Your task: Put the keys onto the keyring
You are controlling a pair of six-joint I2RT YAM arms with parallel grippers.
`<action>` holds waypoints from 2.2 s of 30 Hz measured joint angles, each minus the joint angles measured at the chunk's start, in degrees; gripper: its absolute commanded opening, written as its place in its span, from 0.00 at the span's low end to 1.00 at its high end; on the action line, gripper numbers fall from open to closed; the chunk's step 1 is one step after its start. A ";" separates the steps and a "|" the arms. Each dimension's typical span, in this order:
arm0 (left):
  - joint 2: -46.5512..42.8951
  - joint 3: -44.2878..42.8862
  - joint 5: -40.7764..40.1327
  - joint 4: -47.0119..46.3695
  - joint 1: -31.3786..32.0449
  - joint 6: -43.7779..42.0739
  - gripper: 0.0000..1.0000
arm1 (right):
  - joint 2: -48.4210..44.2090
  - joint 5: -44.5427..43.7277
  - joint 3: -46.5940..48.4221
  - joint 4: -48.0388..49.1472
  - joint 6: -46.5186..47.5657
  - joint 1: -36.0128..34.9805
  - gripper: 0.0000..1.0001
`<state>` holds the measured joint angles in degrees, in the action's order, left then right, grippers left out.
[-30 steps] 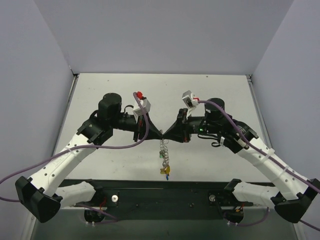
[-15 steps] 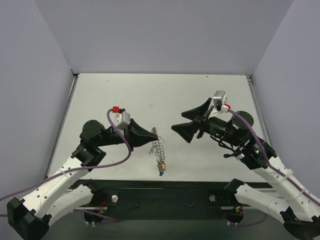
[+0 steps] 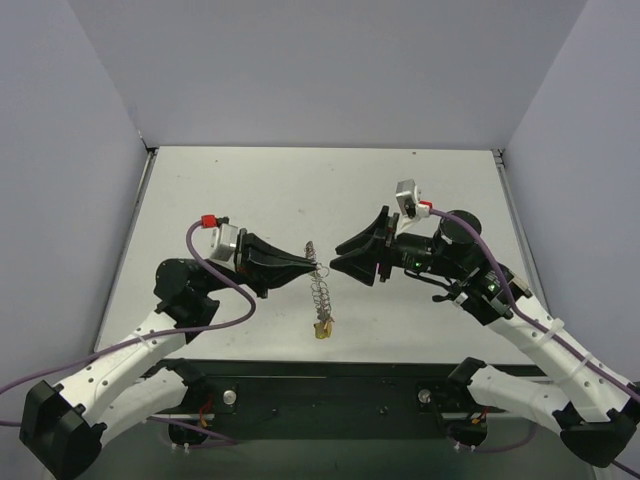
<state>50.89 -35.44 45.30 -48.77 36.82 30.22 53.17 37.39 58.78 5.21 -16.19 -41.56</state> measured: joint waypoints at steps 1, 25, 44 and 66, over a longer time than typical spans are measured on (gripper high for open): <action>0.17 0.07 -0.13 -1.36 0.00 0.63 0.00 | 0.44 0.61 0.00 0.04 -0.22 0.00 0.37; 2.71 0.37 -2.67 -5.70 0.00 2.34 0.00 | 1.84 11.13 0.17 4.68 -5.73 -0.07 0.67; 3.67 0.37 -2.21 -5.66 0.00 3.21 0.00 | 3.56 6.16 0.17 9.03 -7.39 -0.59 0.45; 3.26 -2.01 1.75 1.31 -0.11 1.81 0.10 | 4.79 8.09 2.47 3.54 -4.50 -1.29 0.00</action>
<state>54.15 -37.45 47.05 -47.46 36.71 32.03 57.95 45.47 61.25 8.75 -20.69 -42.85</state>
